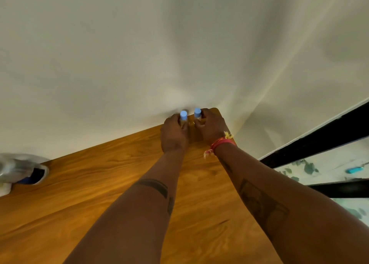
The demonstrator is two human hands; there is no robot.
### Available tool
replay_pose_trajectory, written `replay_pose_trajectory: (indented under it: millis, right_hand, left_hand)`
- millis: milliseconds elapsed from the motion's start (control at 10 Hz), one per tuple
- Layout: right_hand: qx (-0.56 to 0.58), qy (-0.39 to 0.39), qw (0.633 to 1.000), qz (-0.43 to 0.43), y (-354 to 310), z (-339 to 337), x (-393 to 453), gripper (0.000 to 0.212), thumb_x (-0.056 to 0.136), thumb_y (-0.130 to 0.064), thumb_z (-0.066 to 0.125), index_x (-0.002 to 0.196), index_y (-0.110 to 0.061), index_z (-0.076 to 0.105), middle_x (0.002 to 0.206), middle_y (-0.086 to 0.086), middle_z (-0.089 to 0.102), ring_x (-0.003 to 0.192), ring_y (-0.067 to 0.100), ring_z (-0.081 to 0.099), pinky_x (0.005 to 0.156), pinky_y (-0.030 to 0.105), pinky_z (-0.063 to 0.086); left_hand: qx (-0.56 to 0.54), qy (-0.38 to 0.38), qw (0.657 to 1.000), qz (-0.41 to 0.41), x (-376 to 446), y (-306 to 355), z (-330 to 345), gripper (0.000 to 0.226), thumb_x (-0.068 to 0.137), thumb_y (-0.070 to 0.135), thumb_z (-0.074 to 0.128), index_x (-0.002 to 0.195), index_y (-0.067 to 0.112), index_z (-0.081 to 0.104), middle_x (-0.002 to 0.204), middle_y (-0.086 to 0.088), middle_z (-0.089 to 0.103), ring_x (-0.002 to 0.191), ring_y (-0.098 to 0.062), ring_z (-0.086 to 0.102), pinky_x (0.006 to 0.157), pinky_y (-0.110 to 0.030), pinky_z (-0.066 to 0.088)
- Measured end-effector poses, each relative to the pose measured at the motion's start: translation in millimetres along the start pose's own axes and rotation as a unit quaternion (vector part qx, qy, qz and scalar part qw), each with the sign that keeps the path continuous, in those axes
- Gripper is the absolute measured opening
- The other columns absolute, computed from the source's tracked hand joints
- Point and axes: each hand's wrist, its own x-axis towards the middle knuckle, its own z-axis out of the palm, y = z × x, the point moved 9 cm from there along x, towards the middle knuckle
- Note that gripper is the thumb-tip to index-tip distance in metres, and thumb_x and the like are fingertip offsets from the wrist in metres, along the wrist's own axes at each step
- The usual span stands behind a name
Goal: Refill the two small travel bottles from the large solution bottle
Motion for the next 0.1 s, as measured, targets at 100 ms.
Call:
replay_pose_trajectory:
  millis: [100]
  right_hand:
    - [0.024, 0.001, 1.0, 0.009, 2.3, -0.3, -1.9, 0.043, 0.096, -0.033, 0.061, 0.134, -0.014, 0.057, 0.121, 0.007, 0.066, 0.105, 0.026, 0.065, 0.087, 0.028, 0.05]
  left_hand:
    - [-0.007, -0.006, 1.0, -0.01, 0.4, -0.6, 3.7, 0.032, 0.094, 0.033, 0.067, 0.122, 0.017, 0.065, 0.116, -0.004, 0.069, 0.105, -0.025, 0.064, 0.086, -0.033, 0.049]
